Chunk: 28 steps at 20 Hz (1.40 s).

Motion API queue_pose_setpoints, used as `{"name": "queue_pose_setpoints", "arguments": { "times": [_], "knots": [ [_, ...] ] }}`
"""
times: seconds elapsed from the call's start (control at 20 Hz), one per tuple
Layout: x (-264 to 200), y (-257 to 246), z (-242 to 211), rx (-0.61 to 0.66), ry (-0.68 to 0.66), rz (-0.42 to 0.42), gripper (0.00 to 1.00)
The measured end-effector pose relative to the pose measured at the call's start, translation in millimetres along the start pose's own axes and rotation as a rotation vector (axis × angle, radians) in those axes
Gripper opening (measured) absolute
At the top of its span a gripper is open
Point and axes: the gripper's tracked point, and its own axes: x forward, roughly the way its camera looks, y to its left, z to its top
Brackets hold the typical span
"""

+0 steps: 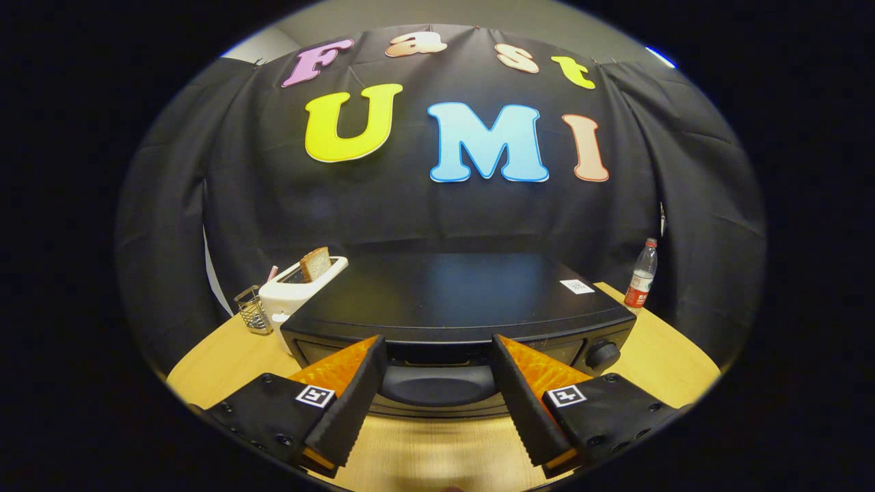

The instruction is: Open the toaster oven, put the food inside, and close the toaster oven door.

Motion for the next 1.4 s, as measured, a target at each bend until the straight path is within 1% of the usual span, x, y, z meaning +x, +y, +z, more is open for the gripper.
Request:
{"name": "queue_pose_setpoints", "arguments": {
  "times": [0.15,0.4,0.75,1.1,1.4],
  "knots": [
    [-2,0,-1,0.008,-0.015,0.000,0.97],
    [-24,0,-13,0.007,0.013,0.005,0.97],
    [-60,2,-49,0.009,0.068,0.028,0.97],
    [-80,2,-81,-0.013,0.117,0.029,0.97],
    [-93,2,-117,-0.002,0.211,0.044,0.97]
  ]
}}
